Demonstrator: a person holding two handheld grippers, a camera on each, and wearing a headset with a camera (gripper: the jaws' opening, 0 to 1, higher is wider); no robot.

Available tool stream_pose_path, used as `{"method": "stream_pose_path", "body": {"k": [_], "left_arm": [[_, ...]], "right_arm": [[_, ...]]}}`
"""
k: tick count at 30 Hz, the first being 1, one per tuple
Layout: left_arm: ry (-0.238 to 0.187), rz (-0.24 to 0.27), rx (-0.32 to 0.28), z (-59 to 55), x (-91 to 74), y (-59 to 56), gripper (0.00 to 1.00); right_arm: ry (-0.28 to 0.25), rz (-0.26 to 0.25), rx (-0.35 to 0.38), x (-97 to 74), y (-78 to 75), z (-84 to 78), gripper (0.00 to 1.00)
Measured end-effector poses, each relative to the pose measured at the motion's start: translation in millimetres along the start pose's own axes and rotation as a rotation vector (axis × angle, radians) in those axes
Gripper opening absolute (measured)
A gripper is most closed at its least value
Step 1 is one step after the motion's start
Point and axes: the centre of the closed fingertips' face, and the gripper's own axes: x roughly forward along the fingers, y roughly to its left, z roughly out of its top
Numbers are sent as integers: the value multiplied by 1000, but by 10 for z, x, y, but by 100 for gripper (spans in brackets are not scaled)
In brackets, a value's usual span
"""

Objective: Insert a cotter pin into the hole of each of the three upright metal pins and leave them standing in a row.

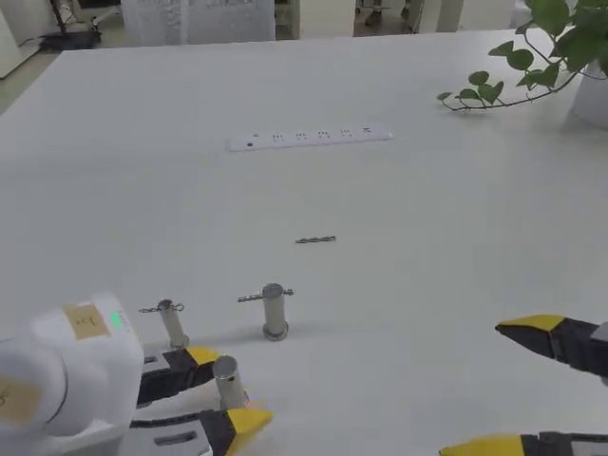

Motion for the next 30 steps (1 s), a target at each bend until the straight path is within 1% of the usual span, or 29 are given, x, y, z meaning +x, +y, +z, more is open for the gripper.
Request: {"method": "stream_pose_path", "body": {"k": [1, 2, 4, 6, 9, 11, 12, 13, 14, 15, 16, 18, 19, 20, 22, 23, 24, 25, 27, 28, 29, 30], "left_arm": [[8, 1, 16, -35, 11, -5, 41], [14, -1, 16, -57, 19, -9, 43], [29, -22, 9, -105, 25, -39, 46], [19, -28, 4, -97, 20, -57, 47], [13, -42, -8, -91, 9, -80, 52], [4, -61, -18, -81, -7, -108, 57], [-8, -71, -23, -61, -19, -126, 60], [-26, -65, -19, -29, -29, -122, 65], [-35, -64, -18, -11, -40, -125, 69], [-49, -67, -11, 15, -47, -132, 73], [-50, -77, -16, 22, -58, -151, 77], [-53, -101, -22, 29, -62, -197, 79], [-53, -106, -22, 28, -64, -209, 81], [-51, -104, -20, 29, -71, -220, 83], [-63, -99, -13, 57, -82, -237, 92], [-64, -105, -19, 64, -82, -248, 95], [-65, -121, -32, 70, -86, -283, 99], [-64, -128, -32, 73, -91, -297, 99], [-70, -123, -36, 86, -96, -305, 99], [-68, -118, -39, 81, -96, -304, 99], [-69, -101, -26, 70, -93, -287, 99], [-60, -95, -19, 50, -90, -279, 99]], "right_arm": [[3, -1, -8, -4, -18, 9, 80], [8, -2, -17, -7, -48, 20, 80], [22, -3, -41, -15, -105, 41, 80], [31, -1, -61, -23, -150, 69, 80], [46, -5, -91, -36, -234, 125, 80], [53, -4, -114, -38, -286, 179, 80], [56, -2, -128, -37, -314, 211, 80], [61, 0, -139, -33, -330, 229, 80], [69, 5, -154, -27, -352, 250, 80], [76, 8, -164, -21, -367, 260, 79], [83, 11, -174, -12, -383, 271, 79], [103, 25, -204, 19, -418, 293, 79], [122, 37, -224, 37, -429, 303, 79], [129, 47, -239, 54, -431, 324, 79], [138, 61, -269, 95, -451, 383, 79], [144, 67, -280, 112, -462, 404, 79], [150, 75, -298, 137, -479, 436, 79], [152, 77, -304, 148, -486, 448, 79], [165, 87, -334, 200, -528, 497, 79], [168, 92, -344, 222, -543, 515, 79], [174, 100, -354, 257, -603, 516, 79], [182, 108, -364, 279, -618, 522, 79]]}}
